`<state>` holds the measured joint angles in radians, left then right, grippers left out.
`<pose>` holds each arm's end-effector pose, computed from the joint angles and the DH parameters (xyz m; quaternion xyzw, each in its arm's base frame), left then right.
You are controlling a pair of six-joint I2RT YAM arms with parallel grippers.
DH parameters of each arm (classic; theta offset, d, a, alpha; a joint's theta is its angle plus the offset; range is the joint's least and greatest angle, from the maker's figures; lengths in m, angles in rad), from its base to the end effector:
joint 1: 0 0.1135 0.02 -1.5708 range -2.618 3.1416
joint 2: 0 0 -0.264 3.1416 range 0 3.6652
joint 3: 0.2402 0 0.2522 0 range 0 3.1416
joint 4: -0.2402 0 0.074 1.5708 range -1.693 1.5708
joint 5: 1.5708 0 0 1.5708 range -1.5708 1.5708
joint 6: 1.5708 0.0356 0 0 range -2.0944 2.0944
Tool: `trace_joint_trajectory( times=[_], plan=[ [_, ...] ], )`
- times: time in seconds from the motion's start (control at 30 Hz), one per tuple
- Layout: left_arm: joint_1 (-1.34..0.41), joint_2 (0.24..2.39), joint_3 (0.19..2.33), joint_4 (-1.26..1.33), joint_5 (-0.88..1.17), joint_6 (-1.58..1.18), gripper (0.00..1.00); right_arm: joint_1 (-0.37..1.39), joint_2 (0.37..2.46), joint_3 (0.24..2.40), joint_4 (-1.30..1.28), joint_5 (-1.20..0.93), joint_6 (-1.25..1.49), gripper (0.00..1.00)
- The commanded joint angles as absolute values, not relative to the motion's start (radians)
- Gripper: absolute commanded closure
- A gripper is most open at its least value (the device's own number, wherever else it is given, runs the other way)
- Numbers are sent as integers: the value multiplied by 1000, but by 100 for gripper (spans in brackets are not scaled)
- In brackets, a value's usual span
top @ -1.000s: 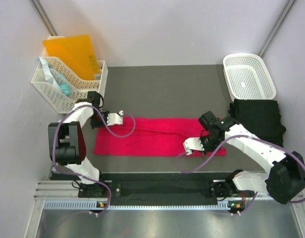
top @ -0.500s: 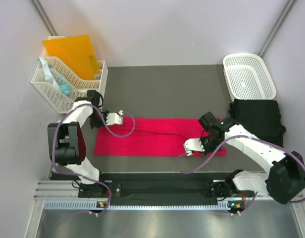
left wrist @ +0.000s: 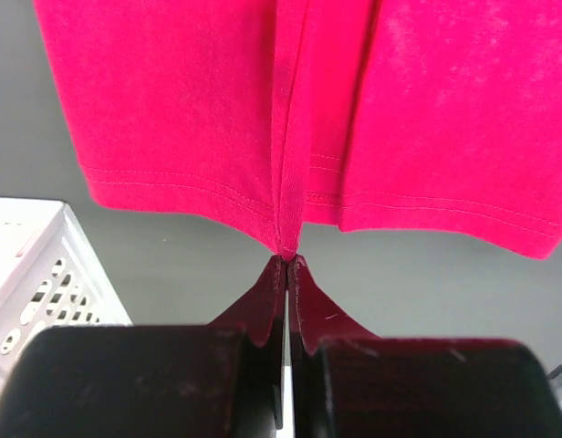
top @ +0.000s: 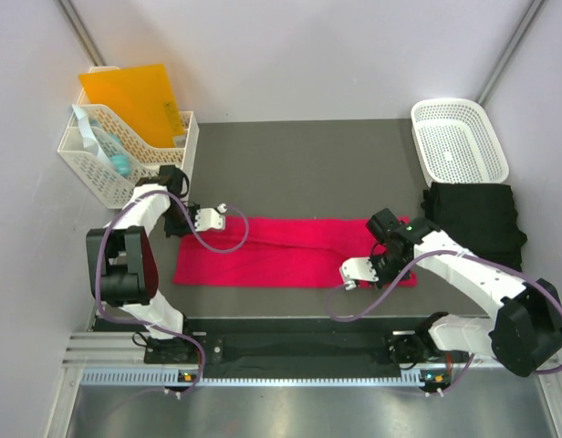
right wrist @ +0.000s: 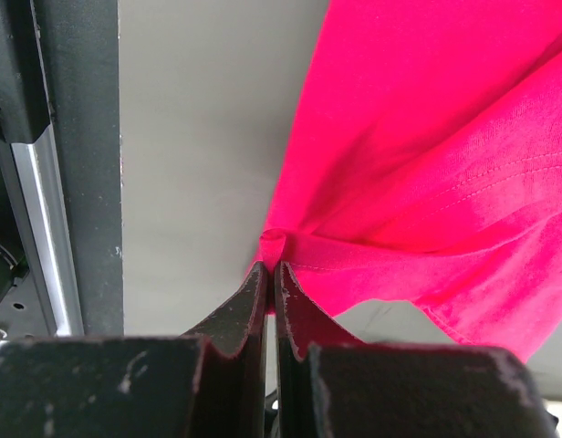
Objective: Fold and stack the t-shirts
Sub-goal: Fold the tshirt
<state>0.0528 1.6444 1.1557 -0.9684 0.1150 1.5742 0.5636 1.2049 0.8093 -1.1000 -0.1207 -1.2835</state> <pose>0.2961 0.0116 0.2061 0.6895 0.7197 0.0018 0.0807 0.1523 0.1013 0.2120 -0.7971 0.5997 0.0432 0.0563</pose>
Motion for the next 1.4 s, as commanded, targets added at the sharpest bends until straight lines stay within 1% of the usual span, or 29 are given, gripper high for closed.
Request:
trace_joint_trajectory(
  times=[0.0, 0.37, 0.77, 0.8, 0.83, 0.87, 0.9, 0.93, 0.97, 1.0, 1.03, 1.13, 1.2, 1.23, 1.3, 1.33, 1.37],
  plan=[
    [63, 1617, 1164, -1026, 114, 1598, 100, 580, 1186, 804, -1123, -127, -1302, 100],
    [66, 1621, 1112, -1051, 77, 1620, 100, 581, 1197, 793, -1121, -117, -1313, 100],
    [71, 1661, 1069, -991, 32, 1612, 100, 580, 1204, 776, -1111, -107, -1315, 100],
    [71, 1669, 1068, -985, 28, 1608, 82, 580, 1206, 776, -1108, -106, -1312, 100],
    [71, 1674, 1071, -977, 17, 1599, 72, 580, 1207, 779, -1101, -104, -1309, 92],
    [71, 1678, 1072, -979, 14, 1594, 63, 580, 1210, 782, -1104, -104, -1307, 76],
    [71, 1687, 1077, -980, 11, 1589, 52, 580, 1213, 787, -1108, -104, -1308, 55],
    [71, 1689, 1080, -982, 9, 1588, 51, 581, 1210, 791, -1112, -104, -1308, 29],
    [72, 1690, 1081, -985, 9, 1586, 47, 580, 1210, 792, -1114, -106, -1307, 23],
    [71, 1690, 1083, -985, 9, 1588, 46, 580, 1210, 796, -1117, -107, -1305, 20],
    [71, 1690, 1085, -986, 9, 1592, 40, 578, 1213, 801, -1118, -109, -1307, 18],
    [71, 1686, 1109, -988, -17, 1588, 39, 580, 1218, 814, -1115, -121, -1298, 17],
    [72, 1684, 1138, -994, -5, 1574, 38, 574, 1219, 830, -1098, -127, -1272, 17],
    [71, 1683, 1181, -997, -5, 1554, 34, 569, 1221, 854, -1086, -139, -1260, 18],
    [74, 1674, 1227, -991, 76, 1531, 34, 528, 1229, 886, -1019, -152, -1191, 20],
    [72, 1671, 1265, -979, 96, 1505, 28, 505, 1248, 938, -999, -187, -1158, 23],
    [72, 1664, 1282, -974, 112, 1499, 28, 479, 1264, 969, -985, -211, -1131, 24]
  ],
)
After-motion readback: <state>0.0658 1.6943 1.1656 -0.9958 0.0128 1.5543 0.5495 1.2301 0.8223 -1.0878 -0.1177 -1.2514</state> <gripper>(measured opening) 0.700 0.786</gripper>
